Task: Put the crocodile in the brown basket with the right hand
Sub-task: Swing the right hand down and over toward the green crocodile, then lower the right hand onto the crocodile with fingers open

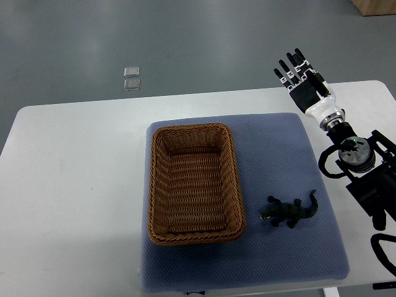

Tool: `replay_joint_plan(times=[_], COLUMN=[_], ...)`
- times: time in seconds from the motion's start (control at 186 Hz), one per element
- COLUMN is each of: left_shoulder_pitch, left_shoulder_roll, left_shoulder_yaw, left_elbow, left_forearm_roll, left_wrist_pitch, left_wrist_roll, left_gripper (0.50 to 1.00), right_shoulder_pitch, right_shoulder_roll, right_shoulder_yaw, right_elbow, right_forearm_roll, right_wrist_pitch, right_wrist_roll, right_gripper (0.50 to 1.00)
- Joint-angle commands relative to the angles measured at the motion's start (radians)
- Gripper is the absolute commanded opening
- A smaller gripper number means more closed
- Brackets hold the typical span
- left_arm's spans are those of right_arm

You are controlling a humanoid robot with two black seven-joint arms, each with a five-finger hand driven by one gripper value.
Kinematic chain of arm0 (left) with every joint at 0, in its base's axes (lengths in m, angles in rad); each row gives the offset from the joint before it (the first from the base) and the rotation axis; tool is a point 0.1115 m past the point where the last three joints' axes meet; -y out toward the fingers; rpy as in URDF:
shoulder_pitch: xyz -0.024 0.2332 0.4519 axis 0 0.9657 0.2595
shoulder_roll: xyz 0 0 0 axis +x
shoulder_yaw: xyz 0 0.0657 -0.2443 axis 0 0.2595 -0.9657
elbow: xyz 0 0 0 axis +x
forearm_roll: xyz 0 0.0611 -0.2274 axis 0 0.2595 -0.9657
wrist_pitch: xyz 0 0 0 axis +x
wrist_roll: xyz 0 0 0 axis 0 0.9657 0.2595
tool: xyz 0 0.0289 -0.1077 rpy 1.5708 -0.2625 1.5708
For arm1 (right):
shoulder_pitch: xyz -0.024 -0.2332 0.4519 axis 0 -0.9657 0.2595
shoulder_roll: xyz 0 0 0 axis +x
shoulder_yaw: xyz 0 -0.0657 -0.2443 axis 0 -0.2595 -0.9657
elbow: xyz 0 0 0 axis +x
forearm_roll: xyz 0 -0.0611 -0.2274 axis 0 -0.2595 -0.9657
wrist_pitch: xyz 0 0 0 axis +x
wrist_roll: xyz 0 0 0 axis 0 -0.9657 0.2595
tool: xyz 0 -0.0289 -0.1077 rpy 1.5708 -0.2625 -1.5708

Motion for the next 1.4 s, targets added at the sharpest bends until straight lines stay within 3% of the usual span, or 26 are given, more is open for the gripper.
replay_joint_plan(times=[0.0, 0.188, 0.284, 0.564, 0.709, 0.913, 1.122, 1.299, 1.396], left_shoulder_pitch=[0.000, 0.000, 0.000, -0.002, -0.002, -0.002, -0.002, -0.002, -0.002], left_shoulder_roll=[0.000, 0.000, 0.000, 0.000, 0.000, 0.000, 0.000, 0.000, 0.000], left_shoulder_yaw=[0.000, -0.002, -0.006, 0.000, 0.001, 0.001, 0.001, 0.003, 0.003], left_elbow=[0.000, 0.000, 0.000, 0.000, -0.001, -0.015, -0.018, -0.017, -0.018], left_forearm_roll=[0.000, 0.000, 0.000, 0.000, 0.000, 0.003, 0.003, 0.003, 0.003], left_wrist_pitch=[0.000, -0.001, -0.001, 0.000, -0.001, -0.005, -0.005, -0.005, -0.005], left_wrist_roll=[0.000, 0.000, 0.000, 0.000, 0.000, 0.000, 0.000, 0.000, 0.000], left_gripper=[1.000, 1.000, 1.000, 1.000, 1.000, 1.000, 1.000, 1.000, 1.000], right_shoulder_pitch=[0.000, 0.003, 0.008, 0.075, 0.143, 0.310, 0.488, 0.581, 0.589], right_shoulder_roll=[0.000, 0.000, -0.008, -0.110, -0.215, -0.383, -0.514, -0.612, -0.684], right_shoulder_yaw=[-0.001, -0.007, -0.034, -0.164, -0.285, -0.534, -0.778, -0.909, -0.926], right_elbow=[0.000, 0.001, 0.001, 0.040, 0.130, 0.260, 0.383, 0.563, 0.727], right_forearm_roll=[-0.001, -0.001, -0.001, -0.092, -0.259, -0.638, -0.846, -0.957, -0.997], right_wrist_pitch=[-0.001, 0.002, 0.014, 0.036, 0.040, 0.034, 0.077, 0.149, 0.150], right_wrist_roll=[0.000, -0.005, -0.037, -0.098, -0.141, -0.248, -0.310, -0.367, -0.390], right_gripper=[0.930, 0.928, 0.928, 0.928, 0.928, 0.928, 0.926, 0.928, 0.928])
